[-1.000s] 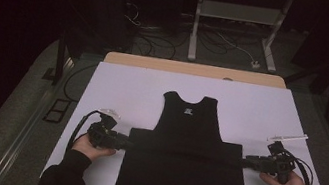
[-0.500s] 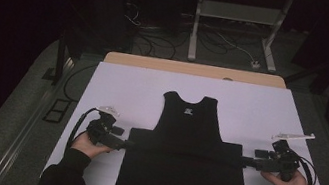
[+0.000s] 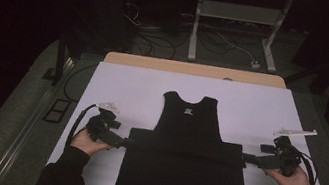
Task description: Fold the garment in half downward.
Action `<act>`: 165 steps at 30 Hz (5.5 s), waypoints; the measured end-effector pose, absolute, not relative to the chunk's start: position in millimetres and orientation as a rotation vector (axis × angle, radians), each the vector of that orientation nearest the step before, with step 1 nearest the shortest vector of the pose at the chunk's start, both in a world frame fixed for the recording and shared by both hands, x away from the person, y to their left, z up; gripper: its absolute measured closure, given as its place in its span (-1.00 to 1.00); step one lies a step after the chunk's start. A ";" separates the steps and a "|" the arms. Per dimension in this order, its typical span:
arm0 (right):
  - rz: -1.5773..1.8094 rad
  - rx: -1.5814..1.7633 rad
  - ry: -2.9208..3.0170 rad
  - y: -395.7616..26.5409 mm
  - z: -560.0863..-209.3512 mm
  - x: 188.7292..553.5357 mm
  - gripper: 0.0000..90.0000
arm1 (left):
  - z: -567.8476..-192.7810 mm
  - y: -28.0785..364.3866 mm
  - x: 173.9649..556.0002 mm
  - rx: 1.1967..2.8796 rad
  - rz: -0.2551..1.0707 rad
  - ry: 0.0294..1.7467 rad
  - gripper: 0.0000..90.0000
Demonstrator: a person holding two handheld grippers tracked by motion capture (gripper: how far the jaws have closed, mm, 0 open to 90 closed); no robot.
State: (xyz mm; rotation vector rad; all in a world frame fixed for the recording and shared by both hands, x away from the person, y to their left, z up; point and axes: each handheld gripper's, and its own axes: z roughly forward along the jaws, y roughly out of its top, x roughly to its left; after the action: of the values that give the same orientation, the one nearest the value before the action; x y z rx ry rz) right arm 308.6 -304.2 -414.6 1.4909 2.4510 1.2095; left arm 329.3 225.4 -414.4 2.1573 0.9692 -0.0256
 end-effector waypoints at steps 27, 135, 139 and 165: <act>1.193 1.410 2.437 -304.2 -388.4 333.5 -1.00 | -391.3 217.6 352.0 2.188 0.033 0.947 -1.00; 1.158 1.337 2.501 -243.2 -394.0 444.8 -1.00 | -382.8 138.5 461.6 2.172 0.048 0.913 -1.00; 1.139 1.334 2.516 -238.8 -400.0 447.3 -1.00 | -387.7 134.2 463.3 2.179 0.054 0.919 -1.00; 1.093 1.337 2.553 -220.3 -427.8 456.8 -0.96 | -425.2 115.4 474.3 2.239 -0.007 0.922 -1.00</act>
State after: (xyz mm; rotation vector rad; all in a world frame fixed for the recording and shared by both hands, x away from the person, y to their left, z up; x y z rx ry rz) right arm 456.8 -220.3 -427.8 1.3366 2.5533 1.0931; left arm 474.3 115.4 -425.2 2.2390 0.9220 -0.0074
